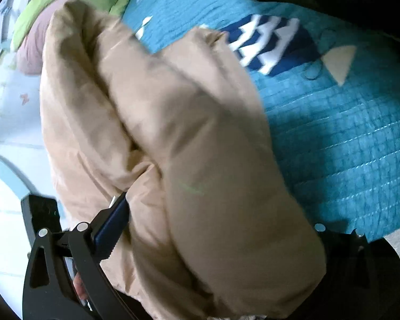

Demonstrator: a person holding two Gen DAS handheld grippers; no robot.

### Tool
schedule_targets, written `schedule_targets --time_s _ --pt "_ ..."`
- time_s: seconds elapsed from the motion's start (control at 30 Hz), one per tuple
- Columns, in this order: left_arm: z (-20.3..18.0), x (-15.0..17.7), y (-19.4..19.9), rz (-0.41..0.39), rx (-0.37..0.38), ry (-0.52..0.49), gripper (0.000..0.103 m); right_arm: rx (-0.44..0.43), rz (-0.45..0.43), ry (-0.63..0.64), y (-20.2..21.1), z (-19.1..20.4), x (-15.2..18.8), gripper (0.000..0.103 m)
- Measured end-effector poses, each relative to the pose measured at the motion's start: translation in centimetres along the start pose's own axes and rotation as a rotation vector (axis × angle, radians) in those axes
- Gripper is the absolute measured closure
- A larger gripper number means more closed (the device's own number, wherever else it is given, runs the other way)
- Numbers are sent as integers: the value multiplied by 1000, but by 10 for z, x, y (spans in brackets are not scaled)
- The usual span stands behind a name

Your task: Fold large clothes

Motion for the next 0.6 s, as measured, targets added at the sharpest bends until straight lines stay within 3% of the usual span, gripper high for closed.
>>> schedule_targets --time_s 0.17,0.37,0.47,0.57,0.6 --pt "14 3 0 17 27 33 28 -103 36 -21 0 4 7 7" --pt "8 2 -6 15 3 2 25 -130 -13 -83 -1 -17 6 6" --pt "3 0 -11 15 -8 -5 25 -129 -19 -73 5 -15 9 16" --pt "-5 0 -13 9 -23 -25 25 -274 -44 -169 15 -13 18 18" --pt "-8 1 -14 7 -34 -37 25 -332 -57 -228 17 -16 19 12"
Point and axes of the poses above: each gripper's, at about its wrist camera, not at the fingertips, and y roughly against the way its jaws point, z to its left, x to its underside, the point moved 7 cm from there along -y, roughly the way its jaws point, and after that the axes turned 12 degrees about y, right-handed, at the moved point
